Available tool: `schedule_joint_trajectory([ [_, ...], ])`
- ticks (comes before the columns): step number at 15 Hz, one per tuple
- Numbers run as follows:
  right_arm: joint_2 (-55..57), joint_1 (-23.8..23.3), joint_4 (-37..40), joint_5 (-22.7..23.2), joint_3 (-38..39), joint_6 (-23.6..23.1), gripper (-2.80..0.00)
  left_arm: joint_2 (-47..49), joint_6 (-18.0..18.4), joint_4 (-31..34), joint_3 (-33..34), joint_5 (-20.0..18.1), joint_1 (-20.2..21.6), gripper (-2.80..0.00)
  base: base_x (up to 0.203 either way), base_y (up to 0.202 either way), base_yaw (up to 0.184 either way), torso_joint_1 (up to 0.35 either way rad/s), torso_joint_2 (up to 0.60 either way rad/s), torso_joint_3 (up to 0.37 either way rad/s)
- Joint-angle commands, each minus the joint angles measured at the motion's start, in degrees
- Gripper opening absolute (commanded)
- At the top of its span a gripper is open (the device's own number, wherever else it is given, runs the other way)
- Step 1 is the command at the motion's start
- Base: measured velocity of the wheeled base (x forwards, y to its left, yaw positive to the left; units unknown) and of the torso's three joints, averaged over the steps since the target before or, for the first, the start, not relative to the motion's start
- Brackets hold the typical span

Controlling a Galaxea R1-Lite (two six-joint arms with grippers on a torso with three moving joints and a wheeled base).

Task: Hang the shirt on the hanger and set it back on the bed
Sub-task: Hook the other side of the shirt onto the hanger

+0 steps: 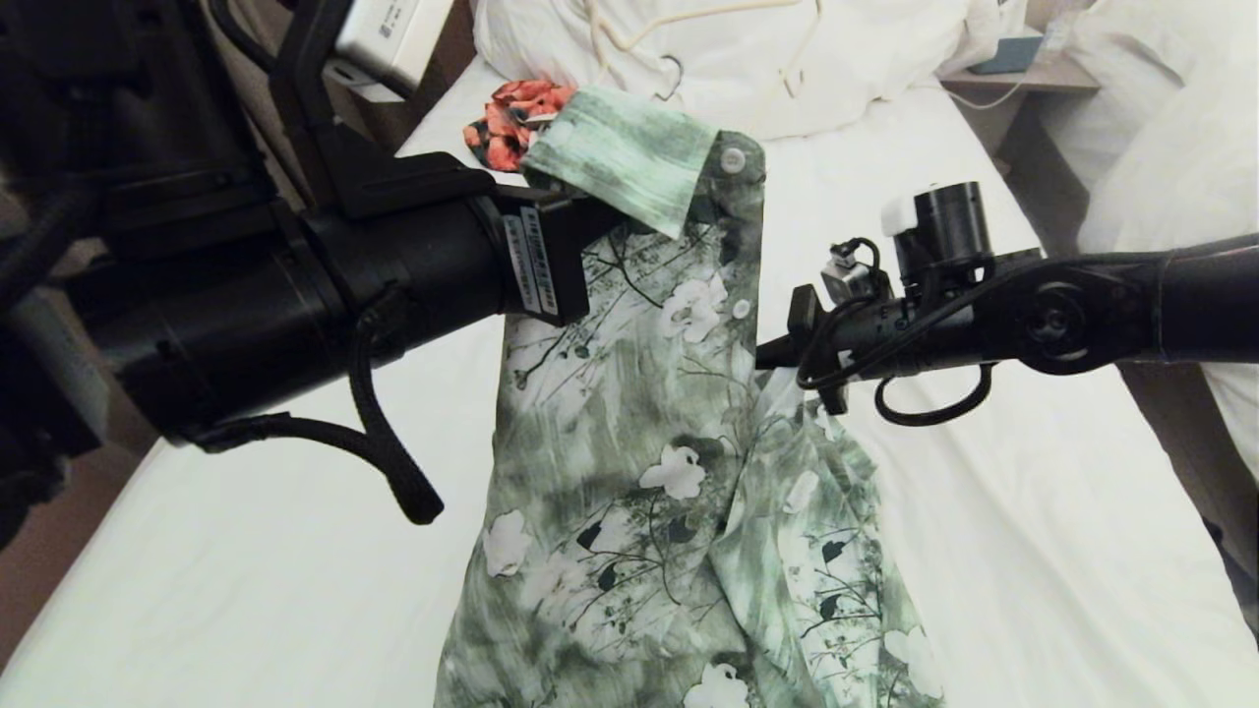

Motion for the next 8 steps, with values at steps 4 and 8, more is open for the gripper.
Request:
schedule_joint_trajectory([
  [4, -3.09, -6.46, 0.12, 1.63, 0.01, 1.86, -2.8, 3.05, -0.34, -0.01, -0.62, 0.17, -0.29, -2.8, 0.0, 0.0, 0.0, 0.0, 0.0, 0.0],
  [8, -4.58, -10.3, 0.32, 1.63, 0.01, 1.84, -2.8, 5.2, -0.7, 0.28, -1.3, 0.86, -1.69, -2.8, 0.0, 0.0, 0.0, 0.0, 0.0, 0.0],
])
